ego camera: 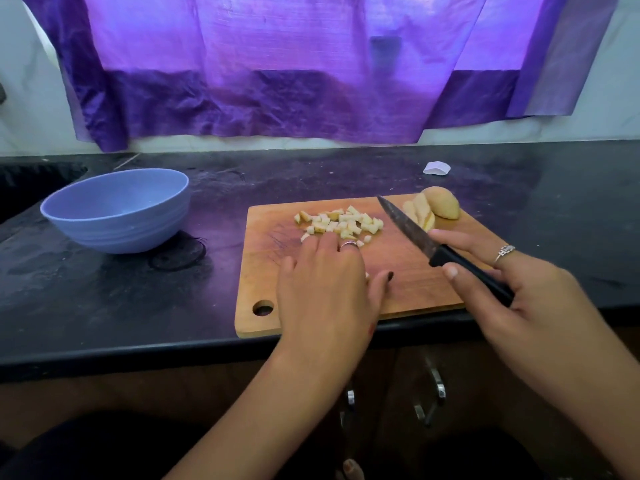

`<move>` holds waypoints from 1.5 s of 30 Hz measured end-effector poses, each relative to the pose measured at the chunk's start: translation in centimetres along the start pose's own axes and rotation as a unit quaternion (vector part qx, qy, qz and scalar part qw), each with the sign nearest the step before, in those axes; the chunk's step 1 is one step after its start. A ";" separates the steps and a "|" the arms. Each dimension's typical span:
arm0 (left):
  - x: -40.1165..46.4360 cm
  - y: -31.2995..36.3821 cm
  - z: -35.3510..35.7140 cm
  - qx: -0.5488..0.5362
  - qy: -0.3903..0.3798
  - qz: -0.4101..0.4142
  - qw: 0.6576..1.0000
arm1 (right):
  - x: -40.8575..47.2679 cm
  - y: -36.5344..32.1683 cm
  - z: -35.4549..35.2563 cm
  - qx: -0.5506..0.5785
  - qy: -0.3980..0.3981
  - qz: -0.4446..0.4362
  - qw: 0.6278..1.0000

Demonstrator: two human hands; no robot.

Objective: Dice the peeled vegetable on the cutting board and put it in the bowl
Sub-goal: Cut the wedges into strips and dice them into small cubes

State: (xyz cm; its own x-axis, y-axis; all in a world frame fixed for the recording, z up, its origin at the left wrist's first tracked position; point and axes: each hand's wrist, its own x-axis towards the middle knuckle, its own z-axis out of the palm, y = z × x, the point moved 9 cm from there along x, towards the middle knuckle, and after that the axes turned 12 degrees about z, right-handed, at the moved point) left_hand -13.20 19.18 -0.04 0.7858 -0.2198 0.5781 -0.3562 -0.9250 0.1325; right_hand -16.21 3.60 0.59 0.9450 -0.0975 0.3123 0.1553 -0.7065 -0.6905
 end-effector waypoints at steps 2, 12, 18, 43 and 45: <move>0.3 -0.2 0.4 0.019 -0.020 -0.010 1.000 | -0.1 0.5 0.2 0.010 -0.009 0.000 1.000; -1.6 -1.7 -0.1 -0.085 -0.032 0.022 0.996 | -0.1 1.9 1.2 -0.040 -0.061 0.011 0.997; -1.9 -2.5 0.5 -0.140 -0.005 0.019 0.990 | 0.0 1.6 2.1 -0.122 -0.074 0.017 0.990; -2.6 -3.6 0.2 -0.170 0.045 -0.020 0.984 | 0.0 0.3 1.1 -0.160 -0.008 -0.022 0.987; -2.6 -3.5 0.3 -0.171 0.050 -0.018 0.984 | -0.1 -0.1 1.9 -0.163 -0.035 -0.028 0.986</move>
State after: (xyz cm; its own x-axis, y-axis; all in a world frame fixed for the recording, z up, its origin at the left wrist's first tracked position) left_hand -13.86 22.95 -2.22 0.7536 -0.1426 0.6417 -0.4921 -0.7696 0.4069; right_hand -15.79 5.07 -0.61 0.9567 -0.0114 0.2910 0.1181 -0.8982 -0.4235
